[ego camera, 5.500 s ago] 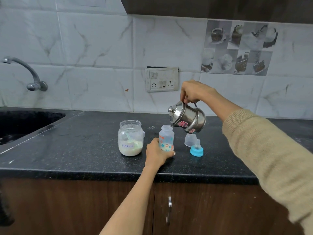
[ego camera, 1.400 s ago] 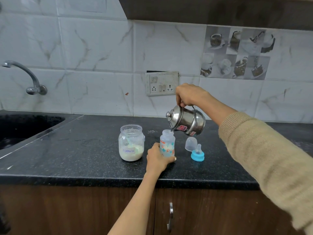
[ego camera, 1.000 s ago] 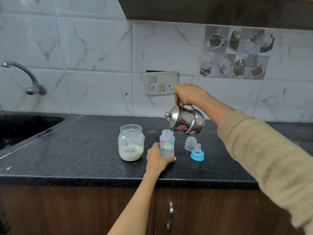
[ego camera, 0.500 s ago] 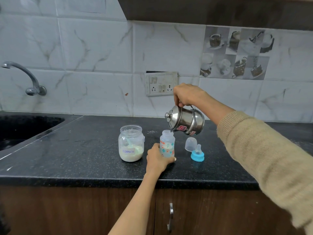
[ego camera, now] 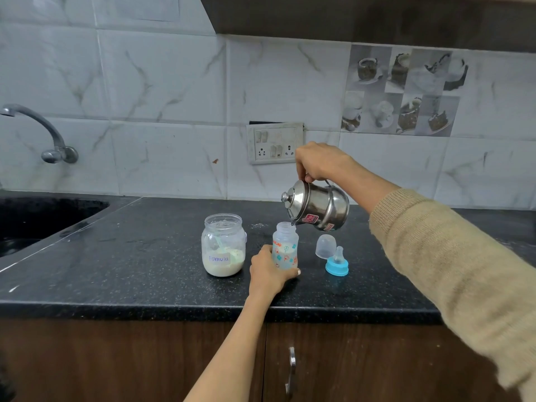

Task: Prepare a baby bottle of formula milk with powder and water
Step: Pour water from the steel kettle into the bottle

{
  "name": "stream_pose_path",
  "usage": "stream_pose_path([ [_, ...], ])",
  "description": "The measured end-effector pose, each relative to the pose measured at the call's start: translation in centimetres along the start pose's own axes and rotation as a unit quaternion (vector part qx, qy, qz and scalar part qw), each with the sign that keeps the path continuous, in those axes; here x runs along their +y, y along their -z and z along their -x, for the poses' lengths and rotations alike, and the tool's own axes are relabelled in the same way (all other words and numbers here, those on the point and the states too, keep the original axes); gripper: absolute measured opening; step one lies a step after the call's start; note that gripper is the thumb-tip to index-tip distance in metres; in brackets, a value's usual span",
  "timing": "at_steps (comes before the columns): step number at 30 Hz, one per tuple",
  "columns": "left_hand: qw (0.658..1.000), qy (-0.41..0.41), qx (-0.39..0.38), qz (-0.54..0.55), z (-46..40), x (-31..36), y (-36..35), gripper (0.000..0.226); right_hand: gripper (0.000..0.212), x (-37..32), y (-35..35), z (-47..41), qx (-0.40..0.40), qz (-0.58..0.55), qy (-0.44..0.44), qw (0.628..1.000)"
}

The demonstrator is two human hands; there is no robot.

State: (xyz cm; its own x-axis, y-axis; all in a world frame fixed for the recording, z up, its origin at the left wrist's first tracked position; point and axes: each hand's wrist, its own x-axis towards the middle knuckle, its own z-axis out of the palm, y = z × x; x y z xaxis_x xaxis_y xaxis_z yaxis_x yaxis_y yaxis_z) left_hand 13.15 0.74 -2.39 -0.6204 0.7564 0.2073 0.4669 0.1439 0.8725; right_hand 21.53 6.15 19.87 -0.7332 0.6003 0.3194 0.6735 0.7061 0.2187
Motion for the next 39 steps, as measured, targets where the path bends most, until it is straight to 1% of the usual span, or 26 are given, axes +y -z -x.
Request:
stream_pose_path([
  [39, 1.0, 0.001, 0.002, -0.008, 0.1, 0.11, 0.05, 0.072, 0.028, -0.46, 0.07, 0.07, 0.014, 0.011, 0.005, 1.0],
])
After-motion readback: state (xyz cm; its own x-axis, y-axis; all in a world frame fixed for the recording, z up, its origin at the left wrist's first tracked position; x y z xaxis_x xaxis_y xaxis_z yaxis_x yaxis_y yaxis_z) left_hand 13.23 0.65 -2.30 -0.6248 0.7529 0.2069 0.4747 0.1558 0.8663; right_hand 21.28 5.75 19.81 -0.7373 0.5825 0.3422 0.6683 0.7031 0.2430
